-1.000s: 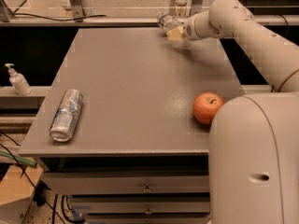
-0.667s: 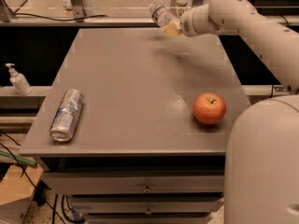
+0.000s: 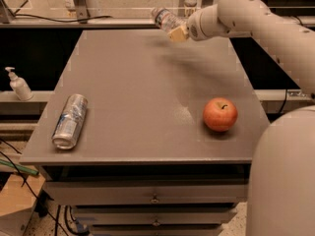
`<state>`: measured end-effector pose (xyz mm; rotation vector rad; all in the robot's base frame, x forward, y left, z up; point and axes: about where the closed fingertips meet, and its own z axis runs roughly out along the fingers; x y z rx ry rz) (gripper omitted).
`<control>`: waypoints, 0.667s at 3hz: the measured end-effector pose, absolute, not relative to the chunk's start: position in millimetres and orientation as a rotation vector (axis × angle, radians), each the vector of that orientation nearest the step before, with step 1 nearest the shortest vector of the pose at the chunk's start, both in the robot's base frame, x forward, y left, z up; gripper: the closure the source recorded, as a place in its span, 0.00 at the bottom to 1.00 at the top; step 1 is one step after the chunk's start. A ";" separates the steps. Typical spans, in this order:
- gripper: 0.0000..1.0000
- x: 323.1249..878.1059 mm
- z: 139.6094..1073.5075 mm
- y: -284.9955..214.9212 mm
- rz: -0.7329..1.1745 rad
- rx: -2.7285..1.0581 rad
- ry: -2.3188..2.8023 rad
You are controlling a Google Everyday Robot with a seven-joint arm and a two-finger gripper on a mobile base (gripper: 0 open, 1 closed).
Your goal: Move water bottle near redbull can
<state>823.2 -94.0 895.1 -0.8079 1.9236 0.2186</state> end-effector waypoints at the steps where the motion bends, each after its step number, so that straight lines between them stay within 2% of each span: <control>1: 1.00 779.4 899.9 -78.0 0.169 -0.972 1.860; 2: 1.00 724.7 898.8 -53.6 0.175 -1.133 1.776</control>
Offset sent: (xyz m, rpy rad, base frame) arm -0.1714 0.0701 0.0018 -0.2250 -0.1438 0.4143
